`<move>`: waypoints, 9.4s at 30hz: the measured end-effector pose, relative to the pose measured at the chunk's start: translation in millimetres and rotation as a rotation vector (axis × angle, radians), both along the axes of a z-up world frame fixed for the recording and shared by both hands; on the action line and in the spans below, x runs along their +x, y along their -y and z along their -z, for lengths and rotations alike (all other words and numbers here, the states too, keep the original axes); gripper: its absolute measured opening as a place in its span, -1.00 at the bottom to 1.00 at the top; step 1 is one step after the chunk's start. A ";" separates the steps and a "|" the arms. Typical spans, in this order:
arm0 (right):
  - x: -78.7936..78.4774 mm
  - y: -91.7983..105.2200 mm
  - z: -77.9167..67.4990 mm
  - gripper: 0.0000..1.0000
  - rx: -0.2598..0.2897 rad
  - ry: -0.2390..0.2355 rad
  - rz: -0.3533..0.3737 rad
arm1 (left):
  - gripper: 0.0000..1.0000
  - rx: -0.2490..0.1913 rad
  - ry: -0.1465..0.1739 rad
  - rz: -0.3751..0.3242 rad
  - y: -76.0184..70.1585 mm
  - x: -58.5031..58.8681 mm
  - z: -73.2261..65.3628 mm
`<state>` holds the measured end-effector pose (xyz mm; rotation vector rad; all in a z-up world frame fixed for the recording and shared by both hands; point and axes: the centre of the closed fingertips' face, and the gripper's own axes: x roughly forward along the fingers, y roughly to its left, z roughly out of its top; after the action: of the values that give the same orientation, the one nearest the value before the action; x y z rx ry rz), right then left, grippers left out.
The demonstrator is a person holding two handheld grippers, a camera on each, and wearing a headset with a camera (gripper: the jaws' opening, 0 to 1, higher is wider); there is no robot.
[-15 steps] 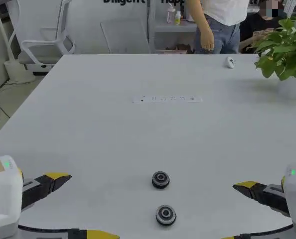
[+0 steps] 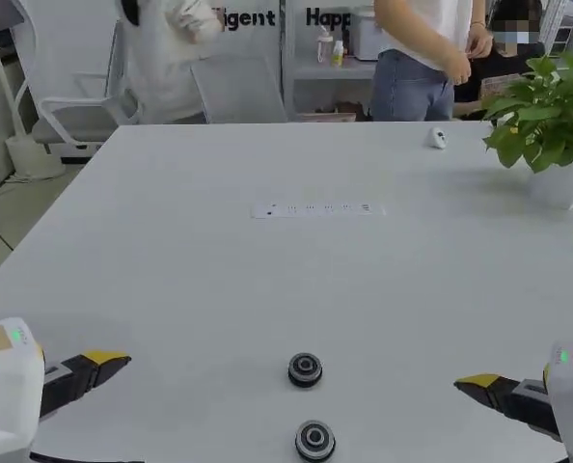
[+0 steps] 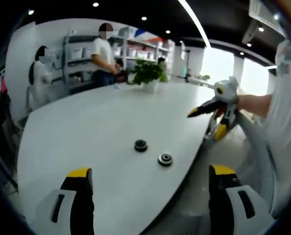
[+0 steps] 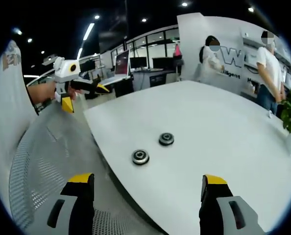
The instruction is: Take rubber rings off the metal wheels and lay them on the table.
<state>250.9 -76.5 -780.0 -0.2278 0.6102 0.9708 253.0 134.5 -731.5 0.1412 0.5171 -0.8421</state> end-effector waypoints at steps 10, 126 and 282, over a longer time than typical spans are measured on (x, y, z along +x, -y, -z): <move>-0.2 -1.9 -1.3 0.79 -0.004 0.008 -0.007 | 1.00 -0.003 0.008 -0.006 -1.6 -0.7 -2.0; 52.4 -52.2 49.6 0.26 -0.012 0.026 -0.259 | 0.52 0.034 -0.027 0.298 61.7 46.0 43.5; 41.6 -69.6 83.6 -1.00 0.048 -0.167 -0.287 | -0.75 0.229 0.014 0.504 131.4 41.4 118.8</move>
<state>292.5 -6.9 -863.6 -0.1955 0.7182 1.2894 294.4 3.1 -850.4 0.5021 0.5730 -1.2691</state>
